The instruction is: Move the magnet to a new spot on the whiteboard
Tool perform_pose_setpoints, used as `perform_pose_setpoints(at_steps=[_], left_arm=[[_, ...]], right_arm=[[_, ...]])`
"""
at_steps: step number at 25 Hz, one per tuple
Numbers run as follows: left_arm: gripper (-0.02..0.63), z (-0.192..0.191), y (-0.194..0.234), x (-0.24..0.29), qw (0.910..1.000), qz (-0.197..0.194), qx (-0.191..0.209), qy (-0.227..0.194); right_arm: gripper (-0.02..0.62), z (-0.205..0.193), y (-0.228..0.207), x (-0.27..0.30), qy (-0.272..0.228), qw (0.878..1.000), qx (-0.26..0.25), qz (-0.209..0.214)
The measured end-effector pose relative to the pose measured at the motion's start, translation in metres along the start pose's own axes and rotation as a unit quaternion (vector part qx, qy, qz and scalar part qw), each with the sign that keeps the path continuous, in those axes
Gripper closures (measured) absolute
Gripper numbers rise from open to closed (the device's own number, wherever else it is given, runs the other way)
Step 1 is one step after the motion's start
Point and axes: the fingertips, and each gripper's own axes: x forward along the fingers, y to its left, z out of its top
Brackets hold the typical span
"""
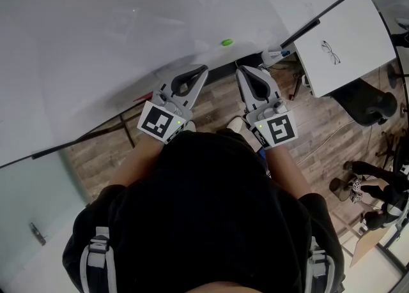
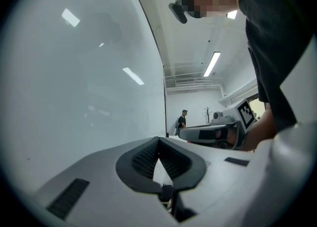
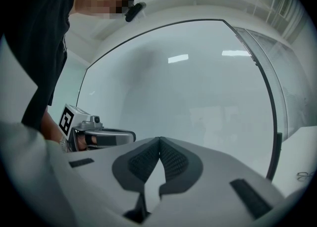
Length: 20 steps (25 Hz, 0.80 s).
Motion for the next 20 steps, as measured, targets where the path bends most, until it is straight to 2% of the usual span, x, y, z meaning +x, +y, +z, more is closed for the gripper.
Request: perform_pose_setpoints(at_steps=[20], left_arm=[[0.604,0.002,-0.006,-0.002,1.0,-0.002,0.005,0.0]], right_arm=[[0.594,0.004,-0.005,-0.011,0.001,1.0,-0.007,-0.01]])
